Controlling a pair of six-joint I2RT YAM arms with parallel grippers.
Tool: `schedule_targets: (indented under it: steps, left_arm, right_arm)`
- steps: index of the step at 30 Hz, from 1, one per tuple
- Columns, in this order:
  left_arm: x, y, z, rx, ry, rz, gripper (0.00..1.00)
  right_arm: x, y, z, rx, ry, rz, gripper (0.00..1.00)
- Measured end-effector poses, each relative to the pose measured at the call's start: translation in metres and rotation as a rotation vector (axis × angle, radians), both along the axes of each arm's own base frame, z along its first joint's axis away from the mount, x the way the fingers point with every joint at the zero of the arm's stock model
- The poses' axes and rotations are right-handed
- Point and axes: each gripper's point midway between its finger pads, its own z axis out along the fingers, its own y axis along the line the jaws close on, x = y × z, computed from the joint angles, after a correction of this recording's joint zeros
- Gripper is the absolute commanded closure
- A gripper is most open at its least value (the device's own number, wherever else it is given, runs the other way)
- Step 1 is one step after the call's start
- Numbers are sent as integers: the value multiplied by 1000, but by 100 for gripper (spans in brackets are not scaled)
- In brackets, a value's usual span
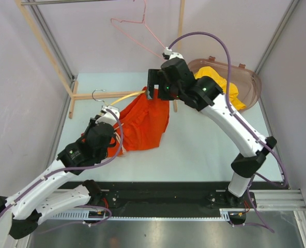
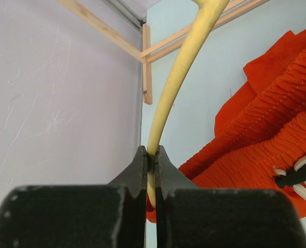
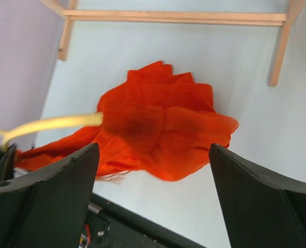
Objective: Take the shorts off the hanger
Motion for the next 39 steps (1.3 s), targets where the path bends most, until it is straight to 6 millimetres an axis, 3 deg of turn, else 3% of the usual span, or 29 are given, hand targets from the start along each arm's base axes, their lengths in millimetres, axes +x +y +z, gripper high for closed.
schedule_targets:
  steps: [7, 15, 23, 28, 39]
  left_arm:
    - [-4, 6, 0, -2, -22, -3, 100]
    - [-5, 6, -5, 4, -10, -12, 100]
    - [-7, 7, -5, -3, -12, -18, 100]
    - [-7, 5, -6, -11, -9, -30, 100]
    - [-9, 6, -8, -20, -2, -35, 100]
  right_arm:
    - [18, 9, -25, -96, -15, -45, 17]
    - [5, 25, -17, -133, -87, -5, 15]
    - [10, 29, -1, -94, -133, -22, 31]
    - [15, 28, 2, -68, -139, -43, 36]
    - [15, 28, -6, -74, -116, -57, 37]
